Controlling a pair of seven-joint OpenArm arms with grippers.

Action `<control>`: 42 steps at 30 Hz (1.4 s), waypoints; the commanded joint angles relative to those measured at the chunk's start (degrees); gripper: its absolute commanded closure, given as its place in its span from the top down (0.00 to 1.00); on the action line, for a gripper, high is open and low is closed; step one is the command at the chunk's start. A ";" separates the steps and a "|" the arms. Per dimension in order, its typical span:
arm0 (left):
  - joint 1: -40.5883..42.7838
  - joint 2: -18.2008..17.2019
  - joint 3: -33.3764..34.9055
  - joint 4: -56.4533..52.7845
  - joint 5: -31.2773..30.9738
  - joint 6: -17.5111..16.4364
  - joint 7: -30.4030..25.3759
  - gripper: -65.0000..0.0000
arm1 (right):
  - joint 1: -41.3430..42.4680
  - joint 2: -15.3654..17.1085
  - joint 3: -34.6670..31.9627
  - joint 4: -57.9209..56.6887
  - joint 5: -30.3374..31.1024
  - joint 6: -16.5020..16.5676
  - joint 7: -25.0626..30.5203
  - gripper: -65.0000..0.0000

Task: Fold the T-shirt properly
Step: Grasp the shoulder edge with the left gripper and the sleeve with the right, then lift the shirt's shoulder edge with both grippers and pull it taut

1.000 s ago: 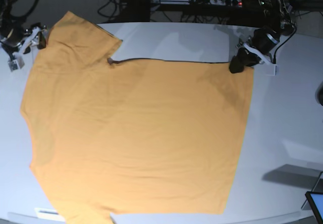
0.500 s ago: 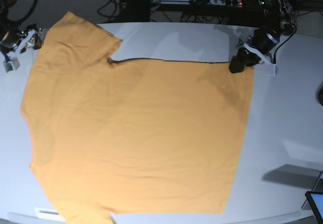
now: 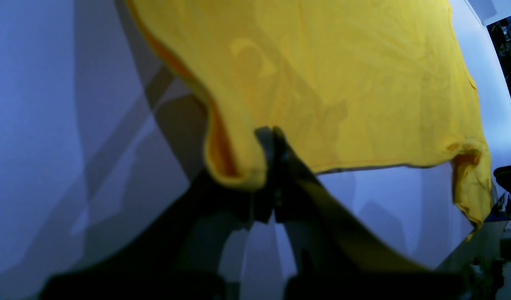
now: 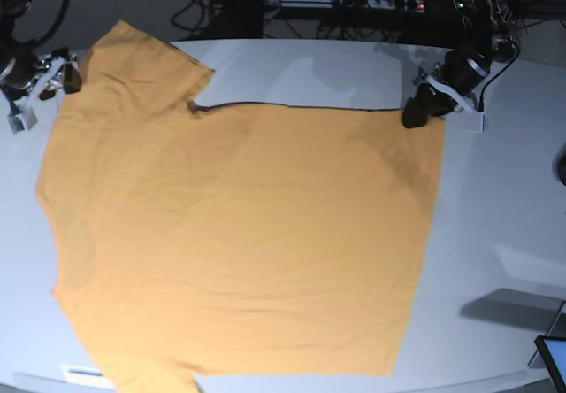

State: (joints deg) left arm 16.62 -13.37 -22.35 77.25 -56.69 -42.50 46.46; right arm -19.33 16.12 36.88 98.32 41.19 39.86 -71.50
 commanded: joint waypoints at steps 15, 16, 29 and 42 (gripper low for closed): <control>1.36 -0.04 0.33 -0.81 4.86 2.50 5.19 0.00 | 3.64 5.11 0.26 -16.26 13.01 0.14 -1.33 0.54; 1.36 -0.04 0.33 -0.81 4.86 2.50 5.19 0.00 | 3.64 5.46 0.26 -16.43 13.45 0.14 -1.33 0.54; 1.09 0.13 0.33 -0.81 4.86 2.50 5.19 0.00 | 3.73 5.81 -7.13 -16.96 18.72 0.14 -1.77 0.54; 1.09 0.22 0.33 -0.81 4.86 2.50 5.19 0.00 | 4.52 5.90 -9.94 -16.96 19.25 0.14 -0.45 0.02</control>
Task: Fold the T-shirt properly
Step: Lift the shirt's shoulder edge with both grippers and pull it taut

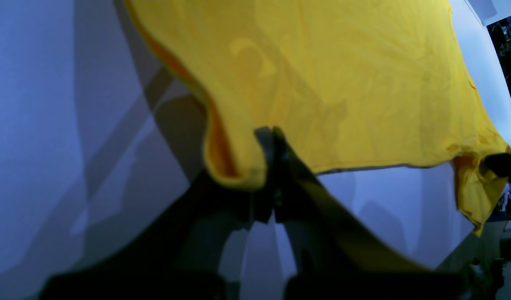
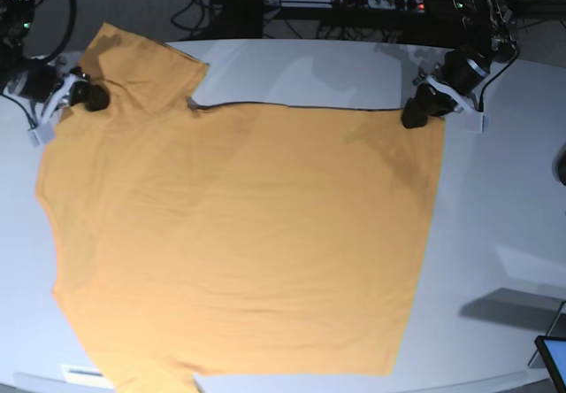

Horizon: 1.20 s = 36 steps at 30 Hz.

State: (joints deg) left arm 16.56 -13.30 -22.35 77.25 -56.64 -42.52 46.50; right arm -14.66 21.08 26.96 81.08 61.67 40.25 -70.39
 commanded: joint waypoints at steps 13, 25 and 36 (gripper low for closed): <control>4.94 1.92 -2.49 5.34 4.55 2.52 5.32 0.00 | -2.53 0.94 -0.19 13.91 -1.32 -6.27 2.13 0.00; 5.82 1.56 -9.26 14.31 4.55 2.52 5.50 0.00 | -2.36 0.94 0.25 26.22 -1.32 -14.62 1.60 0.00; -0.34 2.00 -18.13 19.14 4.38 2.52 14.73 0.00 | -1.13 3.49 4.47 26.57 -1.23 -14.62 1.42 0.00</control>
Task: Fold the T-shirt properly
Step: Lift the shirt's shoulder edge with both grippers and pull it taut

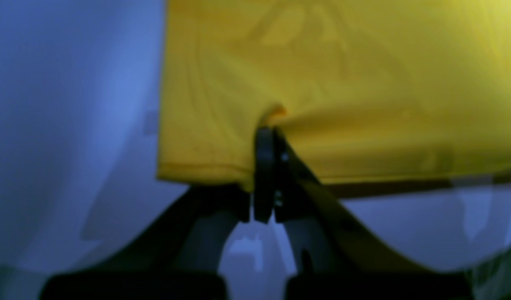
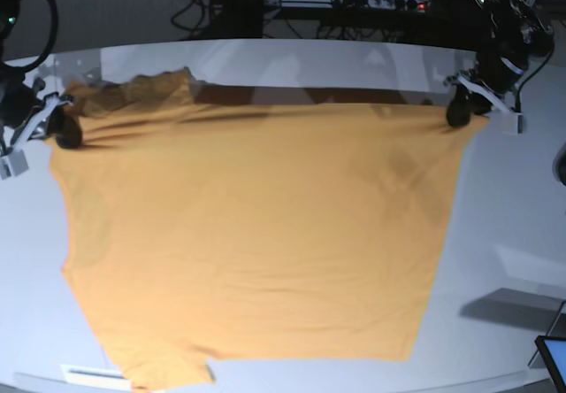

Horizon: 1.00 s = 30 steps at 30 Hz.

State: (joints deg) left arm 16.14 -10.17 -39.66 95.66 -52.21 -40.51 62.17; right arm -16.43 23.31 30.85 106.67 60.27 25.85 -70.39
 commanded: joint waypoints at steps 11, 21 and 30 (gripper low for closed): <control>-4.58 -1.47 -2.58 -0.23 0.38 0.51 -0.59 0.00 | 9.00 1.52 -10.32 0.80 0.08 -7.78 1.42 0.00; -10.56 -3.85 -4.43 -5.06 0.38 0.51 -0.59 0.00 | 12.34 3.37 -11.20 -2.28 -0.01 -8.57 1.60 0.00; -15.31 -5.78 -4.78 -6.38 0.56 0.51 -0.59 0.00 | 12.78 4.16 -15.60 -2.19 -7.92 -8.48 2.04 0.00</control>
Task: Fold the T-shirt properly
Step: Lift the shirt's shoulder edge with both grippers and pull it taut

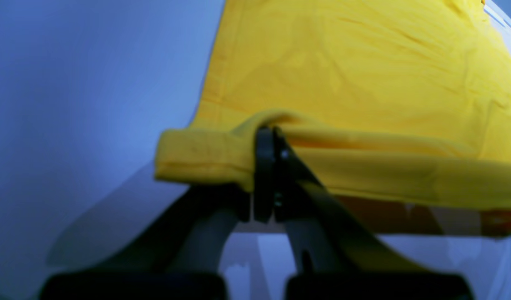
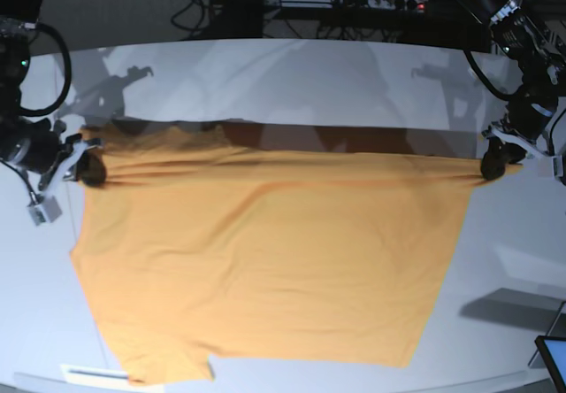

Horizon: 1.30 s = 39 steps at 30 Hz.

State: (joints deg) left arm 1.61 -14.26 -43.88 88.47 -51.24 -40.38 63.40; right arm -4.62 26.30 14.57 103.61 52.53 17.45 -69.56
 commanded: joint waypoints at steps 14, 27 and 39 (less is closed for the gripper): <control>-8.95 -5.47 -0.56 -7.63 5.66 0.38 -2.17 0.00 | 5.19 0.11 -4.24 -0.45 -8.62 -0.09 1.21 0.00; -9.74 -4.24 0.05 -6.05 5.49 0.38 -1.81 0.00 | 5.46 0.46 -3.80 -0.27 -8.71 -0.09 0.94 0.00; -0.95 0.06 -0.12 7.58 5.31 0.38 -1.73 0.00 | 5.90 3.81 -3.62 -0.10 -8.45 0.09 1.21 0.00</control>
State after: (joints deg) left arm 1.37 -12.91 -43.81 94.94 -45.17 -40.36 63.46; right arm 0.10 28.69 10.24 102.61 44.97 17.47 -69.12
